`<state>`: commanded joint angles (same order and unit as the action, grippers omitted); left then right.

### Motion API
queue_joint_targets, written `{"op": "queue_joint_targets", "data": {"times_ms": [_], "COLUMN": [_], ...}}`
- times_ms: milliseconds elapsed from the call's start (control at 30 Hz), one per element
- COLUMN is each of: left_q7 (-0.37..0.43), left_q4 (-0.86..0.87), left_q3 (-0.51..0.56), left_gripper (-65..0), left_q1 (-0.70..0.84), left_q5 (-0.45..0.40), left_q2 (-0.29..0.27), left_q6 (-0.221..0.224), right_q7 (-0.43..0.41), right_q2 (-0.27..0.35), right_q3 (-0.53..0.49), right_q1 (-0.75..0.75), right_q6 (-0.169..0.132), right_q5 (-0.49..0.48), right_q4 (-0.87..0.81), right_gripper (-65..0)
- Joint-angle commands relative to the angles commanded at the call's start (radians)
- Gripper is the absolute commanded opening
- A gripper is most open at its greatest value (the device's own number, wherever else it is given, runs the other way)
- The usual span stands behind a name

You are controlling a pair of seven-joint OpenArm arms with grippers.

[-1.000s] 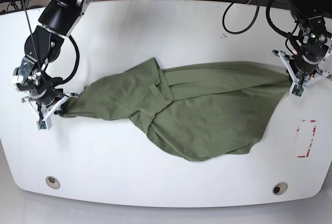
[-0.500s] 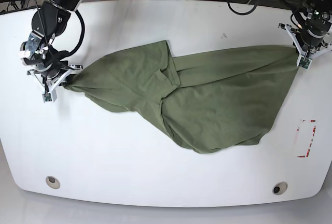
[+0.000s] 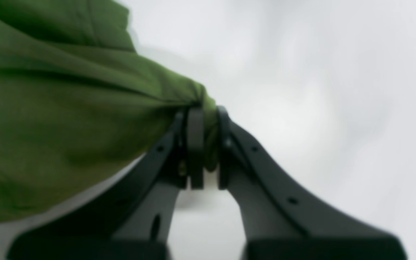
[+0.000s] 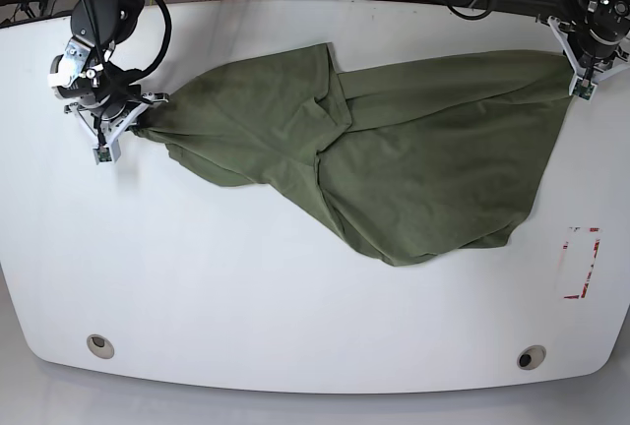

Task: Fold the T-shirt properly
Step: 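Lay the stretched shirt down, left gripper lowering toward the table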

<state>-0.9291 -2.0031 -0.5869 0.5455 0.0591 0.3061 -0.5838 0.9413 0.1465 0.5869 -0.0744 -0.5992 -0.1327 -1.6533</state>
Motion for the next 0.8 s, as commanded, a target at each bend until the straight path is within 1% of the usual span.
{"op": "queue_joint_targets", "data": {"times_ms": [67,100,133,167,200,233,267,300,333,367,400,467,633,733,800], "left_q7": [-0.003,-0.005,-0.005,-0.009,-0.014,-0.028,-0.035,-0.040,-0.041,-0.046,-0.049,-0.049,-0.049,-0.049,-0.049], "left_q4": [0.000,0.000,0.000,0.000,0.000,0.000,0.000,0.000,0.000,0.000,0.000,0.000,0.000,0.006,0.046], "left_q3": [0.008,0.008,0.009,0.009,0.009,0.009,0.009,0.009,0.011,0.012,0.021,0.028,0.029,0.031,0.031], "left_gripper": [-64.9,-62.8,-56.9,-49.4,-45.1,-35.3,-29.9,-23.1,-18.5,-11.7,-7.1,-3.8,-6.3,-6.1,-6.0], "left_q1": [0.000,0.000,0.000,0.000,0.000,-0.002,-0.003,-0.006,-0.011,-0.028,-0.054,-0.086,-0.163,-0.267,-0.347], "left_q5": [-0.002,-0.002,-0.002,-0.002,-0.002,0.000,0.003,0.006,0.006,0.006,0.006,0.006,0.006,-0.002,-0.002], "left_q2": [0.000,0.002,0.002,0.002,0.002,0.002,0.002,0.002,0.002,0.002,0.000,0.000,-0.002,-0.002,-0.005], "left_q6": [0.000,0.000,0.000,0.000,0.000,0.000,0.000,0.000,0.000,0.000,0.000,0.000,0.000,0.000,0.000], "right_q7": [-0.005,-0.005,-0.003,-0.003,-0.003,-0.003,-0.003,-0.005,-0.005,-0.005,-0.005,-0.005,-0.005,-0.005,-0.005], "right_q2": [-0.009,-0.011,-0.014,-0.017,-0.017,-0.017,-0.017,-0.017,-0.017,-0.017,-0.018,-0.018,-0.020,-0.020,-0.020], "right_q3": [0.000,0.000,0.000,-0.002,-0.002,-0.002,-0.002,-0.002,-0.002,-0.003,-0.003,-0.005,-0.005,-0.005,-0.005], "right_q1": [-0.003,-0.003,-0.003,-0.003,-0.003,-0.003,-0.003,-0.003,-0.003,-0.003,0.000,0.003,0.006,0.021,0.023], "right_q6": [0.000,0.000,0.000,0.000,0.000,0.000,0.000,0.000,0.000,0.000,0.000,0.000,0.000,0.000,0.000], "right_q5": [0.000,0.000,0.000,0.000,0.000,0.000,0.000,0.000,0.000,0.000,0.000,0.000,0.000,0.000,0.000], "right_q4": [0.000,0.000,0.000,0.000,0.000,0.000,0.000,0.000,0.000,0.000,0.000,0.000,0.000,0.003,0.002], "right_gripper": [-65.0,-65.0,-65.0,-65.0,-65.0,-65.0,-65.0,-65.0,-65.0,-65.0,-65.0,-65.0,-65.0,-65.0,-65.0]}}
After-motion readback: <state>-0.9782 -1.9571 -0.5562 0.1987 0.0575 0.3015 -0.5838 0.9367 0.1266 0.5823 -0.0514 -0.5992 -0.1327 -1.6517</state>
